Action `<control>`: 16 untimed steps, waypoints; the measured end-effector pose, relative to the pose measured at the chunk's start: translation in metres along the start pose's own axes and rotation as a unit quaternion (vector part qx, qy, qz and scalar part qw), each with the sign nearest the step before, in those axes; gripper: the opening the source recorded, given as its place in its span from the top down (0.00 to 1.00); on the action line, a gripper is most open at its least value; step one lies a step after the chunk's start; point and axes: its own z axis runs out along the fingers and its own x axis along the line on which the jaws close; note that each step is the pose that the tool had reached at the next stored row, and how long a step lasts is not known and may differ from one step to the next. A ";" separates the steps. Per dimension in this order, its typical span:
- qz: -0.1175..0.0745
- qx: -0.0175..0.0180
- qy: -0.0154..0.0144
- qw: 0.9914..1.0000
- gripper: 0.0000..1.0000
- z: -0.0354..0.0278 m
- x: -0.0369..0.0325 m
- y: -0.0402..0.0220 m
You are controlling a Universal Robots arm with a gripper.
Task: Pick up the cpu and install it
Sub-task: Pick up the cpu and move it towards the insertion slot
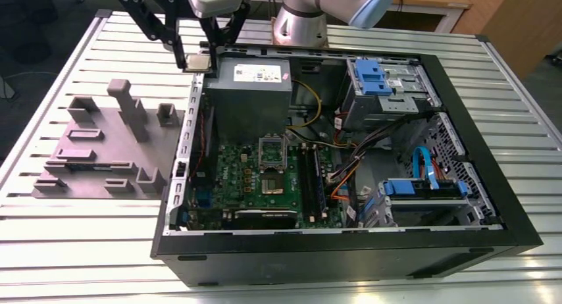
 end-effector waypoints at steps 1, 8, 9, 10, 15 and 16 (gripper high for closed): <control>0.000 0.000 0.000 1.000 0.53 0.0000 0.0000 -0.0001; 0.001 0.000 0.000 1.000 0.53 -0.0001 -0.0001 -0.0079; 0.001 0.000 0.000 1.000 0.53 0.0000 -0.0001 -0.0092; 0.002 0.000 0.000 1.000 0.53 0.0000 -0.0001 -0.0106; 0.004 0.000 0.000 1.000 0.53 0.0002 -0.0048 -0.0131; 0.004 0.000 0.000 1.000 0.53 0.0002 -0.0064 -0.0132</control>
